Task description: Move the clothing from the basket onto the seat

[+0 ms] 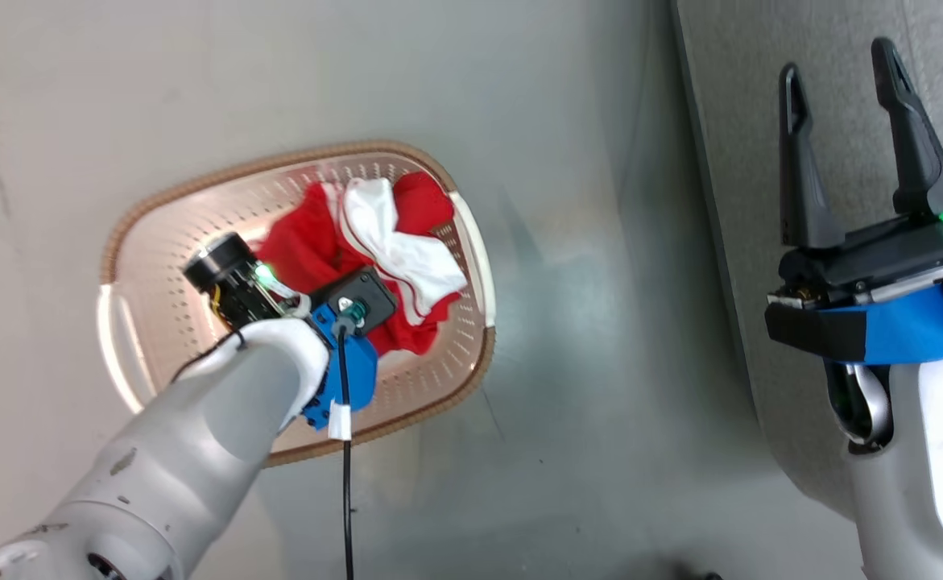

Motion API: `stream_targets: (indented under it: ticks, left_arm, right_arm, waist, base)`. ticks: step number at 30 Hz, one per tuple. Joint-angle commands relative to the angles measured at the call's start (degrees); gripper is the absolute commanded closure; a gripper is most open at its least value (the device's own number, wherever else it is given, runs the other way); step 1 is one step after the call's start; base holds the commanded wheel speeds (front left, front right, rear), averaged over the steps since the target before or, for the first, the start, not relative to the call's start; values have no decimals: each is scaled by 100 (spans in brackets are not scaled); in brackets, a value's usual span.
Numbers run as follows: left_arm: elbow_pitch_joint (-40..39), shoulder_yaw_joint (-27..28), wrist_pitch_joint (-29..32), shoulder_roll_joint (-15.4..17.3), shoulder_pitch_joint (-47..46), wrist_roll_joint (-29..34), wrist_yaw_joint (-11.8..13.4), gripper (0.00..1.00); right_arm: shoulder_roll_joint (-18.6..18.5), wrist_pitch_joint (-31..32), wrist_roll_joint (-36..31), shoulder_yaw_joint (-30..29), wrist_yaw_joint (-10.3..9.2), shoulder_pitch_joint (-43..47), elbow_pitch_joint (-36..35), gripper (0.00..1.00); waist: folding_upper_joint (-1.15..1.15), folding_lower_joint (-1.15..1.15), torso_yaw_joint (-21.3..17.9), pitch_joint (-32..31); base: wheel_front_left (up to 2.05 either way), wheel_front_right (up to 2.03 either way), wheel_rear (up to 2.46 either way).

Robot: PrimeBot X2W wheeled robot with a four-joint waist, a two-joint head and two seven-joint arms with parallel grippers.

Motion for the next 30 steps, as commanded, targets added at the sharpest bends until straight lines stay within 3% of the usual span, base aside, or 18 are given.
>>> stream_targets:
  ticks: [1,12,30]
  left_arm:
    - [-27,-16,-81,-46,57,-79,18,100]
    - [-677,317,-378,-305,299,-662,20,100]
    - [-2506,1875,-379,-119,1153,-324,268,100]
  right_arm:
    - [-57,-5,-19,-23,1,102,37,0]
    - [-240,-5,-17,-180,1,707,272,0]
    - [-176,-5,79,-111,1,1654,602,0]
  waist:
    - [0,0,260,-407]
    - [0,0,750,-1513]
    - [0,0,906,-2979]
  base:
    - [0,0,0]
    - [0,0,0]
    - [0,0,0]
